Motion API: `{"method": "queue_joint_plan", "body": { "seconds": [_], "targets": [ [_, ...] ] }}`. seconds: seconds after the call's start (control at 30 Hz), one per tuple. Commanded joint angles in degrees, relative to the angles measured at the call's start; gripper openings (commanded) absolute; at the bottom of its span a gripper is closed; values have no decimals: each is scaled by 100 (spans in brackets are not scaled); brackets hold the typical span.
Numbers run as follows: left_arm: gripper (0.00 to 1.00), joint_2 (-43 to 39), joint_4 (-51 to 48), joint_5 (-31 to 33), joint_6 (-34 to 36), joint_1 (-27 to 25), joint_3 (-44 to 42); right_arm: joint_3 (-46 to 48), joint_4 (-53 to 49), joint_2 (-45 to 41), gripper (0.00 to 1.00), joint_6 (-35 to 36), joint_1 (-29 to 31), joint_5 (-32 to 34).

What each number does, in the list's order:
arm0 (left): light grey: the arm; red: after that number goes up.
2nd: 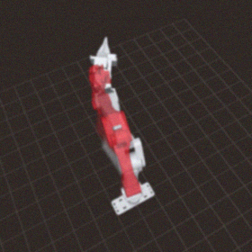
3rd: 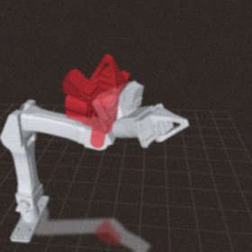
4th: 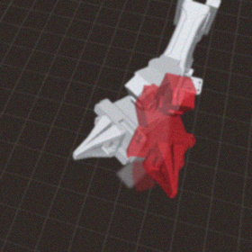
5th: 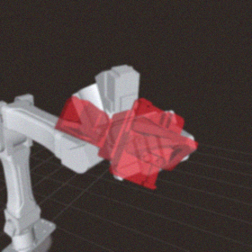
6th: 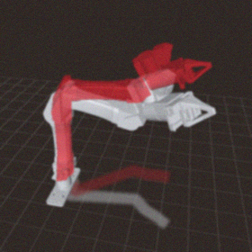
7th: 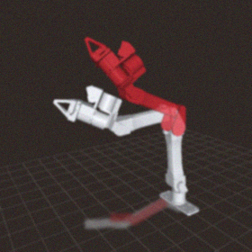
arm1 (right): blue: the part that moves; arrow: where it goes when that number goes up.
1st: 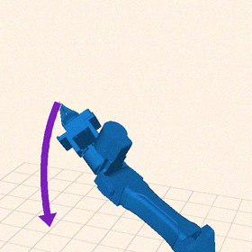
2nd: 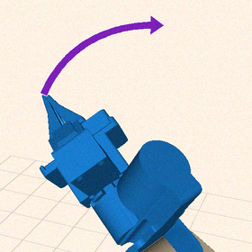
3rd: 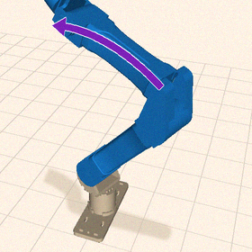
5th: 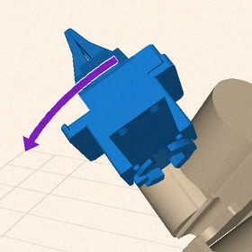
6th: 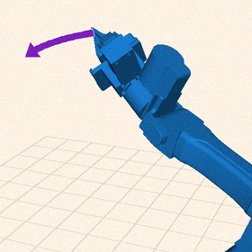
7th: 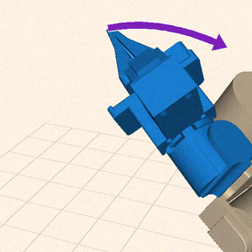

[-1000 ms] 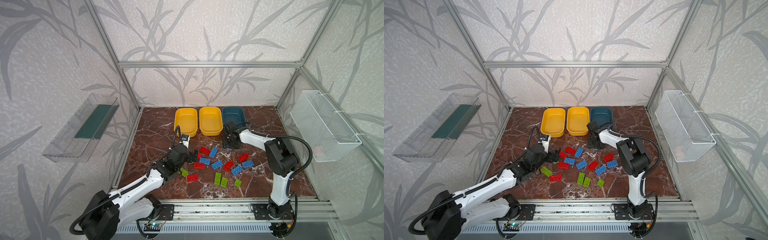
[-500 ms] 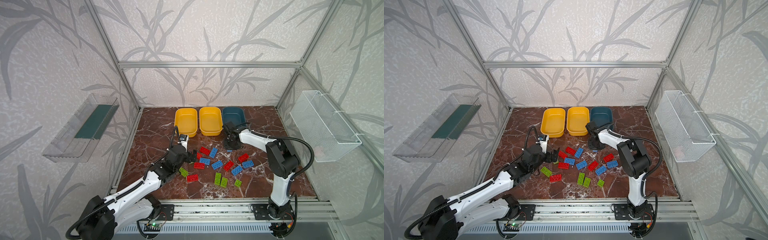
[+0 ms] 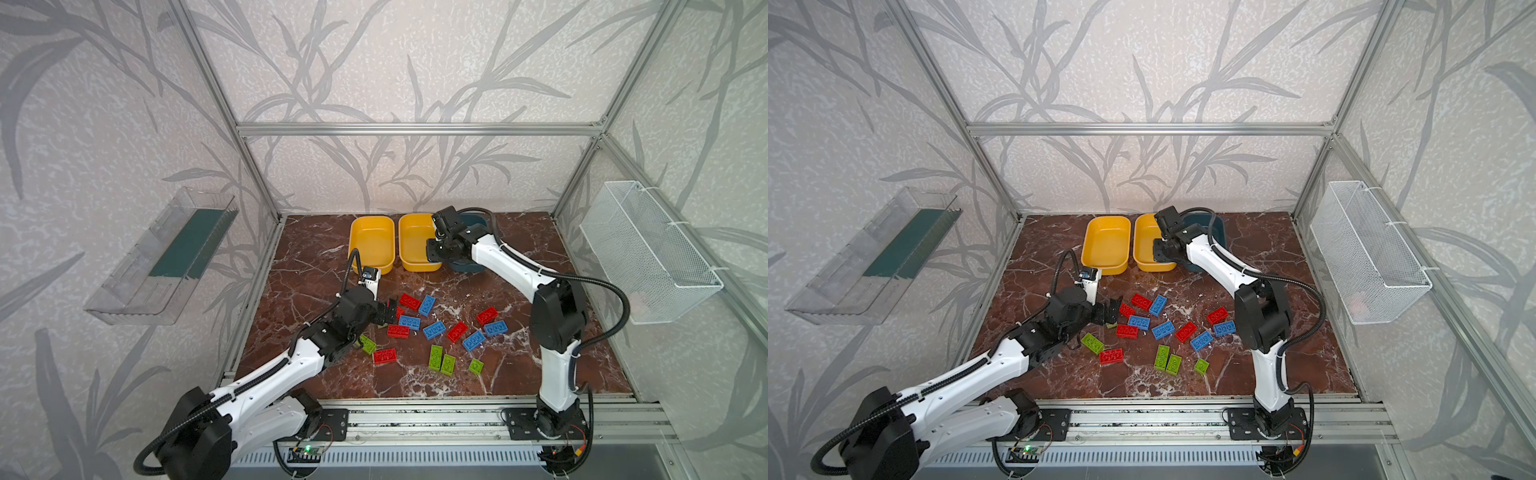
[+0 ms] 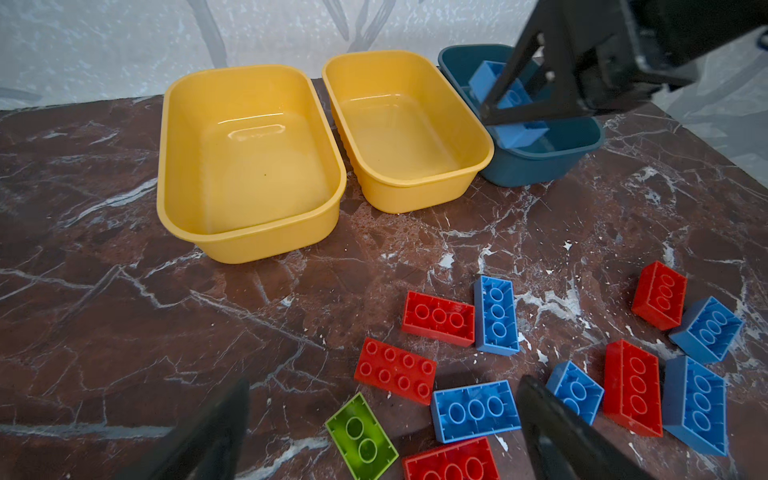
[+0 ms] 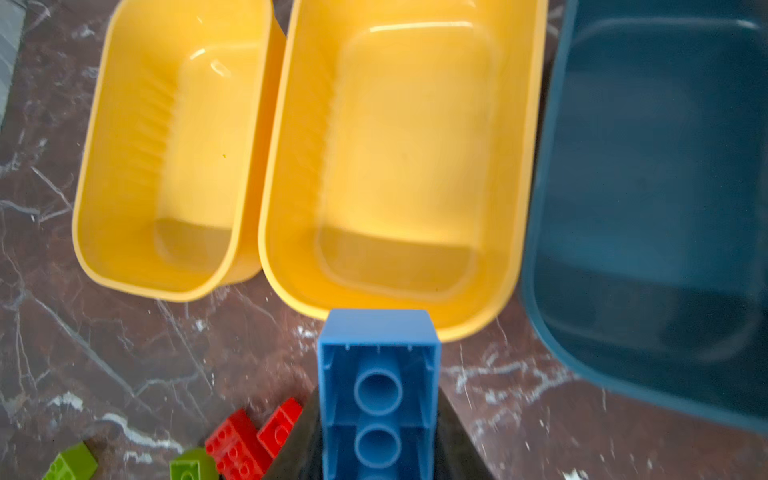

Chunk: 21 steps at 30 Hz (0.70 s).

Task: Sort the legos into containers by color
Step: 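Carry the blue brick into the middle yellow tub and release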

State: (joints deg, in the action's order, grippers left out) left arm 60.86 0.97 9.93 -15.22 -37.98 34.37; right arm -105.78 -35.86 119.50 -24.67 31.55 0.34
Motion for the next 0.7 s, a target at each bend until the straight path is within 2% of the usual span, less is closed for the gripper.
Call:
{"method": "queue_joint_plan", "body": {
  "seconds": [0.0,0.27,0.33,0.4,0.47,0.53,0.67],
  "targets": [
    [99,214,-56,-105,-21,-22,334,-779,-227,789,28,277,-18,-17],
    [99,656,-203,-83,73,-27,685,-3607,-1267,2552,42,574,-65,58],
    [99,697,-240,-79,64,-26,726,-4241,-1570,2872,50,611,-87,37],
    [99,700,-298,-76,25,-26,726,-4654,-1814,3010,62,662,-107,-15],
    [99,637,-326,-79,-21,-27,685,-4696,-1935,2928,68,725,-108,-36],
    [99,505,-333,-28,-73,-64,608,-4451,-2001,2652,70,727,-96,-68],
    [99,126,-398,160,-145,-268,383,-2915,-1649,1548,70,660,22,44]
  ]
}}
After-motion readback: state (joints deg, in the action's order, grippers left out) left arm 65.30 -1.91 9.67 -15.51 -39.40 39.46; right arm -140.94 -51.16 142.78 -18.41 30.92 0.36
